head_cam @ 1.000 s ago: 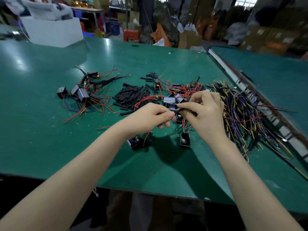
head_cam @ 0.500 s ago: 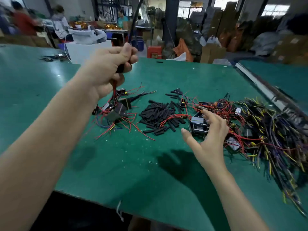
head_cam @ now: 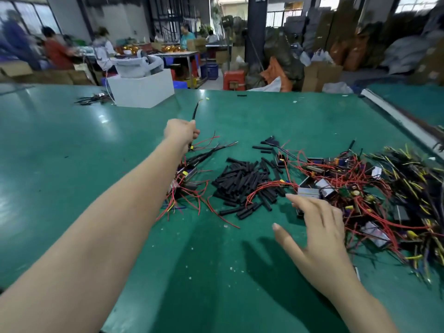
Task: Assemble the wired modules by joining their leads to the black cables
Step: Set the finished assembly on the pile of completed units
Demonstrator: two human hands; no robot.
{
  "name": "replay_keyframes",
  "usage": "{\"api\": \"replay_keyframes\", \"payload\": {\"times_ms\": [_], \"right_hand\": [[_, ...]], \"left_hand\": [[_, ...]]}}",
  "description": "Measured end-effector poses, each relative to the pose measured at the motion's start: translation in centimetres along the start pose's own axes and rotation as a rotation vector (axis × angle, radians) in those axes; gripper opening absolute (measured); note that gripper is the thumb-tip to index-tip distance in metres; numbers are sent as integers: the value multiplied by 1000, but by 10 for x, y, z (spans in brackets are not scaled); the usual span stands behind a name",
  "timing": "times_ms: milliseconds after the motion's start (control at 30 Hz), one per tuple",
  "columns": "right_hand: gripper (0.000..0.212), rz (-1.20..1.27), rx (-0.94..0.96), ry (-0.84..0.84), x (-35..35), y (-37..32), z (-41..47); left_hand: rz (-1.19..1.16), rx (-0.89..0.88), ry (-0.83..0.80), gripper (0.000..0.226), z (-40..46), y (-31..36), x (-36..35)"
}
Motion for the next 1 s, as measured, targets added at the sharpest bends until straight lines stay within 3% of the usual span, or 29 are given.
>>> {"api": "replay_keyframes", "payload": {"times_ms": [167,267,400,467,533,600,767,1000], "right_hand": [[53,19,6,3,1,1,-3],[55,28,-23,-19,1,4,-3],[56,2,-22,-56,-5,2,-3],[55,-17,2,-68,-6,0,-3],[55,-24,-10,-62,-4,2,-3],[55,-29,-29,-39,-1,5,-2],[51,-45,-12,4,1,4,0],[53,-47,-22,-8,0,3,-3]], "left_hand": [[-44,-42,80,29,23,22,-3],[-129,95,51,33,32,25,-15],[-177,249,28,30,30,-20,-35],[-100,179,99,28,28,-38,-31],[19,-6,214,22,31,-37,-19],[165,-114,214,20,38,-29,-12],[694,-43,70,32,43,-44,-16],[759,-21,89,31,32,-56,-12]]}}
Point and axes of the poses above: each hand's wrist, its own z-axis towards the middle knuckle, its own x-axis out of the back of the hand, y = z × x, the point moved 7 cm from there along z, towards the middle knuckle, and after that the axes turned 6 degrees about y, right-handed, at the moved point
